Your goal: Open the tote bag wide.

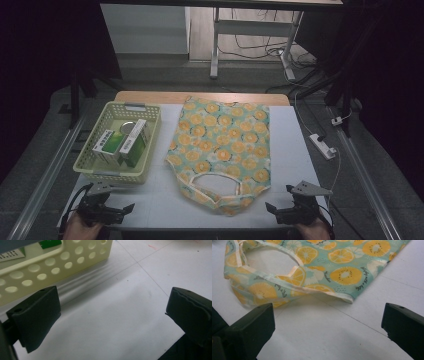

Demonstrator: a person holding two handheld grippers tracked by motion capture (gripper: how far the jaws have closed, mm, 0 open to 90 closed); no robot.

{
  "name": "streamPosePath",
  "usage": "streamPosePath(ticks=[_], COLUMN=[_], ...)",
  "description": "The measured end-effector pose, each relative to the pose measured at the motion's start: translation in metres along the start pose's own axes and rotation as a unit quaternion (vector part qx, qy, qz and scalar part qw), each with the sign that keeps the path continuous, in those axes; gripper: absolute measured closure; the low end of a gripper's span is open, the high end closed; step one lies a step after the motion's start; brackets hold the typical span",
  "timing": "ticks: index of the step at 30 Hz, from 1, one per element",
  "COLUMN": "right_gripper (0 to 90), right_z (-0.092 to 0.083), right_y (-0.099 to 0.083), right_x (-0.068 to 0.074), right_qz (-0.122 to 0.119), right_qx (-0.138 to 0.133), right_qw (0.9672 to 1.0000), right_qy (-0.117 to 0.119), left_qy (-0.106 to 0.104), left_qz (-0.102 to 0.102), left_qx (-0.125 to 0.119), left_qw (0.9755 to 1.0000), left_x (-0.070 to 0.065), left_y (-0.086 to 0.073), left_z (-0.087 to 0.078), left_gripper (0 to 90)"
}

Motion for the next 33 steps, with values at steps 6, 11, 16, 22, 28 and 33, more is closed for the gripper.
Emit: streamPosePath(ticks=[6, 11, 16, 22, 28, 33], right_gripper=[0.0, 0.0, 0.0, 0.0, 0.0, 0.0], right_z=[0.001, 0.001, 0.000, -0.001, 0.002, 0.005], right_y=[0.001, 0.001, 0.004, 0.009, 0.011, 0.013], right_x=[0.001, 0.001, 0.002, 0.004, 0.009, 0.015], right_qz=[-0.002, -0.004, -0.013, -0.019, -0.026, -0.037], right_qx=[0.000, 0.001, -0.002, -0.010, -0.010, -0.014], right_qw=[1.0000, 1.0000, 0.9999, 0.9998, 0.9995, 0.9990], right_qy=[0.000, 0.002, -0.001, 0.003, 0.012, 0.022], left_qy=[0.001, 0.001, 0.000, 0.000, -0.003, -0.003], left_qz=[0.000, -0.002, -0.004, -0.006, -0.009, -0.010], left_qx=[0.004, 0.005, 0.004, 0.003, 0.001, 0.002], left_qw=[1.0000, 1.0000, 1.0000, 1.0000, 1.0000, 0.9999], left_x=[0.000, 0.000, 0.001, 0.001, 0.001, 0.001], left_y=[-0.001, -0.001, -0.001, -0.001, -0.001, -0.001], left_z=[0.000, 0.001, 0.000, 0.000, 0.000, 0.000], left_gripper=[0.0, 0.0, 0.0, 0.0, 0.0, 0.0])
Point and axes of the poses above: each handheld gripper's, and its own axes: z roughly forward along the jaws, y roughly out of its top, x roughly to its left, the point moved 6 cm from there along z, roughly forward along the jaws, and after that the axes turned 11 degrees about -x, right-handed, at the moved point
